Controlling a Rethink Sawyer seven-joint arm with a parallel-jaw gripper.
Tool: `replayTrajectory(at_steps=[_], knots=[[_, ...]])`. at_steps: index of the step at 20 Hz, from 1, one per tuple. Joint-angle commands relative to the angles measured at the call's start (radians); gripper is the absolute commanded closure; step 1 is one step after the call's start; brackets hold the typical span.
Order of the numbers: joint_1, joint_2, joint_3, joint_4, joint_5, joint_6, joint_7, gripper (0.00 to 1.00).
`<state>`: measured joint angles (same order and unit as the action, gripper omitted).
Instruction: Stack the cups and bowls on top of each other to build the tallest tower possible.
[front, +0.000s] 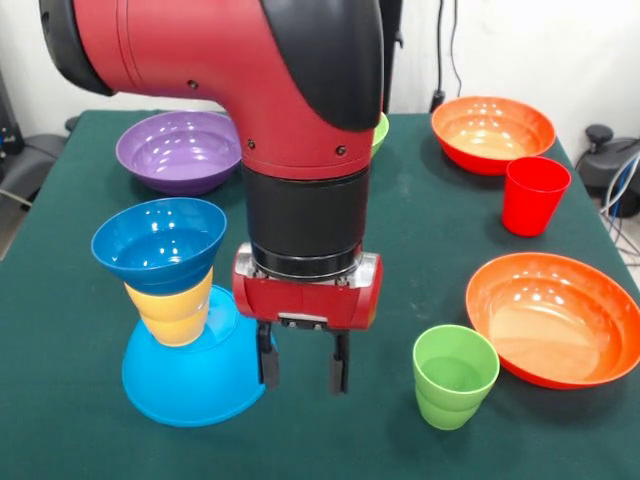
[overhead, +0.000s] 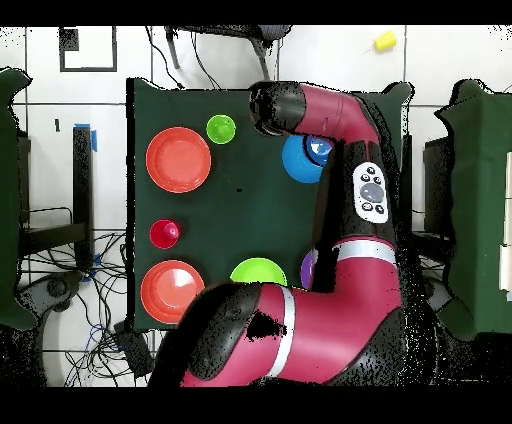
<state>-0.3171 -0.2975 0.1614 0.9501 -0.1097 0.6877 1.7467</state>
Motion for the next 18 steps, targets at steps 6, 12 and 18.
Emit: replayTrajectory(at_steps=[6, 12, 18], knots=[[-0.047, -0.064, 0.194, 0.170, -0.059, -0.064, -0.188, 0.00], [0.005, -0.079, 0.131, 0.115, -0.110, -0.003, -0.142, 0.00], [-0.014, -0.068, 0.183, 0.131, -0.101, -0.019, -0.161, 0.00]])
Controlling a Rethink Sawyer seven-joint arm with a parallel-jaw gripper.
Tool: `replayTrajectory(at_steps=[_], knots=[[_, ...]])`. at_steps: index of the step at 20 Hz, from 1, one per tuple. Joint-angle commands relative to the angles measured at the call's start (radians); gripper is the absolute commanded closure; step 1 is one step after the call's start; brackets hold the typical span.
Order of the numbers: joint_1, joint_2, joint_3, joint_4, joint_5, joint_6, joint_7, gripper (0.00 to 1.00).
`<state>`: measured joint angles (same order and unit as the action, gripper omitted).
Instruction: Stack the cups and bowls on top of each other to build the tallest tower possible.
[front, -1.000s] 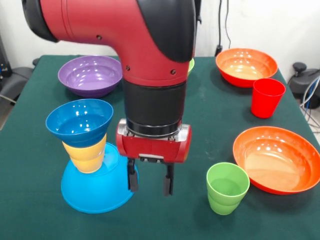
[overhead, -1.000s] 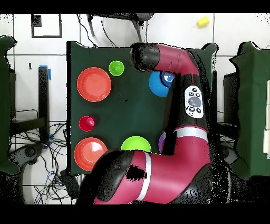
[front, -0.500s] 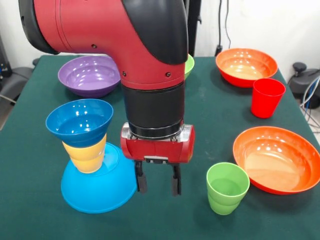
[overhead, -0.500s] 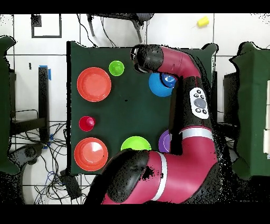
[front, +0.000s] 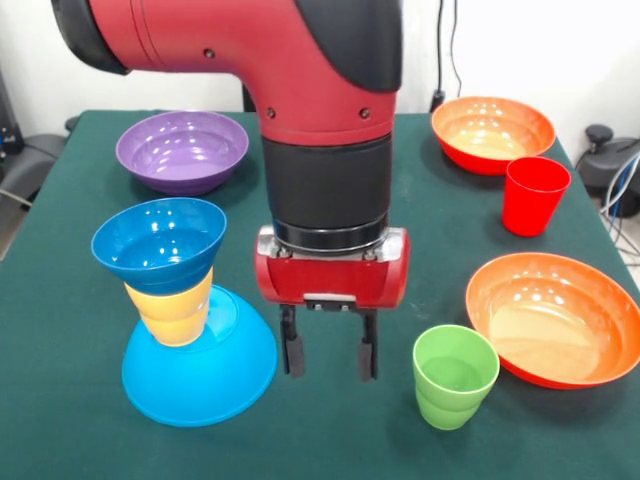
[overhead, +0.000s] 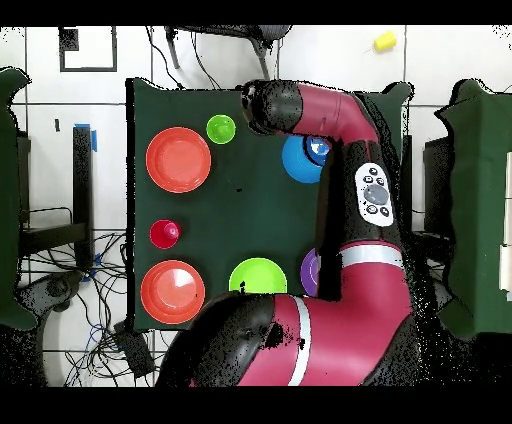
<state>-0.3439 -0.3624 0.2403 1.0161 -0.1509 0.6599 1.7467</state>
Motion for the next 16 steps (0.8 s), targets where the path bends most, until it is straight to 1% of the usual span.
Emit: replayTrajectory(at_steps=[1, 4, 8, 10, 13, 16], knots=[[0.011, 0.003, 0.111, 0.062, -0.058, 0.010, -0.162, 0.00], [0.013, -0.005, 0.125, 0.072, -0.048, 0.029, -0.157, 0.00], [0.023, 0.006, 0.129, 0.053, -0.045, 0.046, -0.137, 0.00], [0.027, 0.034, 0.132, 0.025, -0.038, 0.094, -0.140, 0.00], [0.035, 0.069, 0.137, -0.010, -0.037, 0.125, -0.145, 0.00], [0.049, 0.086, 0.132, -0.044, -0.031, 0.168, -0.131, 0.00]])
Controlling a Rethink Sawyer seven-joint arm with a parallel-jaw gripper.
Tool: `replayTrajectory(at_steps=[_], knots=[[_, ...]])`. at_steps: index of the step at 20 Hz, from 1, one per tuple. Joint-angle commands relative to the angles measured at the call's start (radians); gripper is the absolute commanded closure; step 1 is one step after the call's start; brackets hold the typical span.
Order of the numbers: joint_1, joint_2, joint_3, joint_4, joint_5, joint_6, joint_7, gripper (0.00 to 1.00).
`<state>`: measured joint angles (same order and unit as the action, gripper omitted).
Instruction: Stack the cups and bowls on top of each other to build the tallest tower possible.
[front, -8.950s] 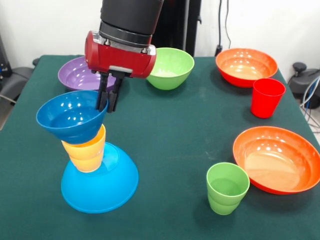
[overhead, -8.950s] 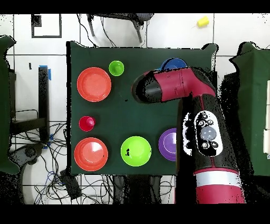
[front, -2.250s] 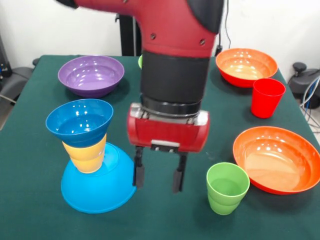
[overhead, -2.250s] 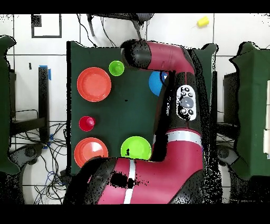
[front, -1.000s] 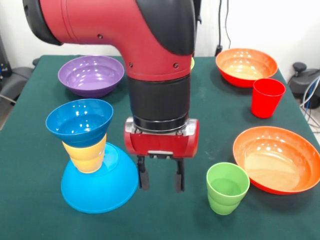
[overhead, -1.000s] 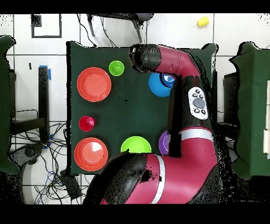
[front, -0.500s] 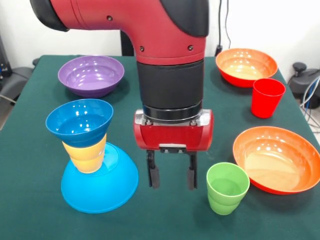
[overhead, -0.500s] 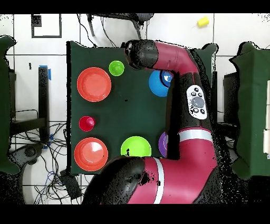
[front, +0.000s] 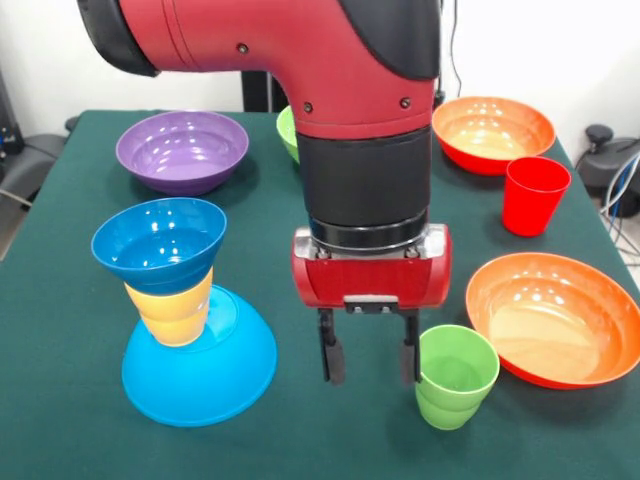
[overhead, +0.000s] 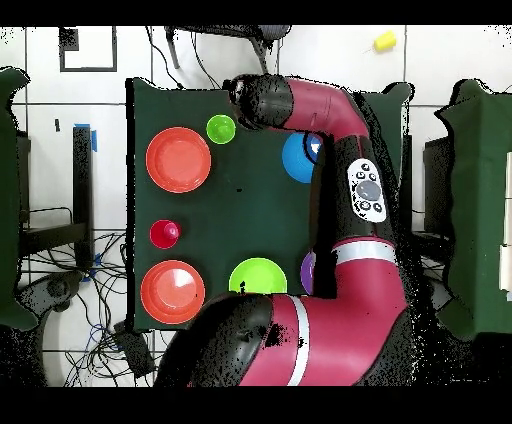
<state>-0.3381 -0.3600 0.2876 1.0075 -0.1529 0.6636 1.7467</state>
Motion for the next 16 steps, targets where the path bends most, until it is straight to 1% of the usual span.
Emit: replayTrajectory(at_steps=[1, 6, 10, 11, 12, 13, 16], knots=[[0.047, 0.086, 0.083, -0.043, -0.029, 0.175, -0.129, 0.00], [0.062, 0.104, 0.082, -0.076, -0.018, 0.227, -0.122, 0.00], [0.068, 0.118, 0.089, -0.089, -0.015, 0.238, -0.121, 0.00], [0.069, 0.110, 0.088, -0.082, -0.015, 0.241, -0.121, 0.00], [0.064, 0.085, 0.088, -0.039, -0.015, 0.226, -0.121, 0.00], [0.061, 0.070, 0.088, -0.019, -0.017, 0.222, -0.121, 0.00], [0.061, 0.044, 0.083, -0.001, -0.020, 0.242, -0.115, 0.00]])
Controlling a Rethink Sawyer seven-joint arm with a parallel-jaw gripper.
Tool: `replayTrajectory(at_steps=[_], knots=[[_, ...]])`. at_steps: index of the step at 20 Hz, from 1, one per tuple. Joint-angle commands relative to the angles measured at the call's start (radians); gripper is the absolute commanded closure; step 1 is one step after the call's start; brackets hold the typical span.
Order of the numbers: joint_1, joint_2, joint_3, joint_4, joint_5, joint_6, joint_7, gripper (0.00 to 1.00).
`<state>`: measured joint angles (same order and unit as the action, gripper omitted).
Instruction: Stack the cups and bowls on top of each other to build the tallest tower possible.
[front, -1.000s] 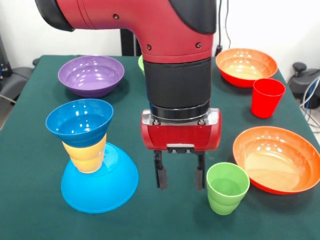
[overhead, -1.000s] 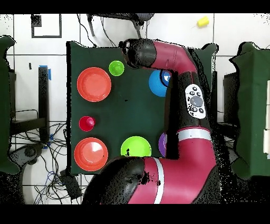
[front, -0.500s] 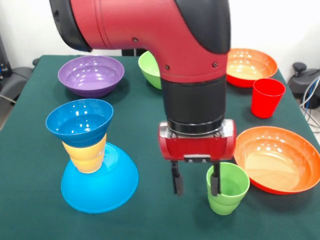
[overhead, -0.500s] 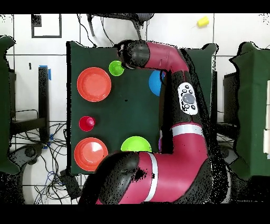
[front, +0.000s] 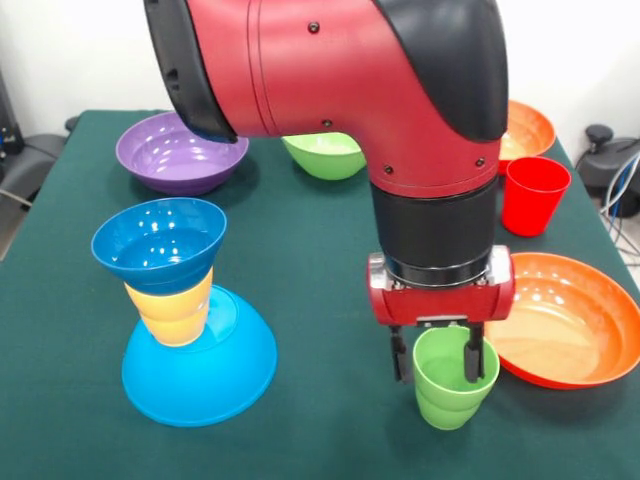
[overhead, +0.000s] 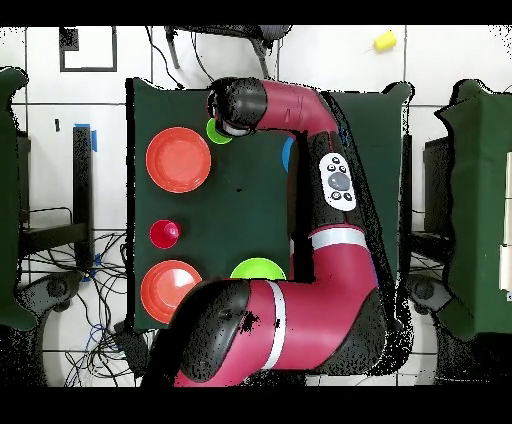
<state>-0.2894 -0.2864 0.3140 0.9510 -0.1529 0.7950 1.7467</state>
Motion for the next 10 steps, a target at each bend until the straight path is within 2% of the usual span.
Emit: replayTrajectory(at_steps=[1, 10], knots=[[0.011, -0.031, 0.057, 0.061, -0.021, 0.109, -0.115, 0.00], [0.043, 0.032, -0.007, -0.041, -0.073, 0.166, -0.081, 0.00]])
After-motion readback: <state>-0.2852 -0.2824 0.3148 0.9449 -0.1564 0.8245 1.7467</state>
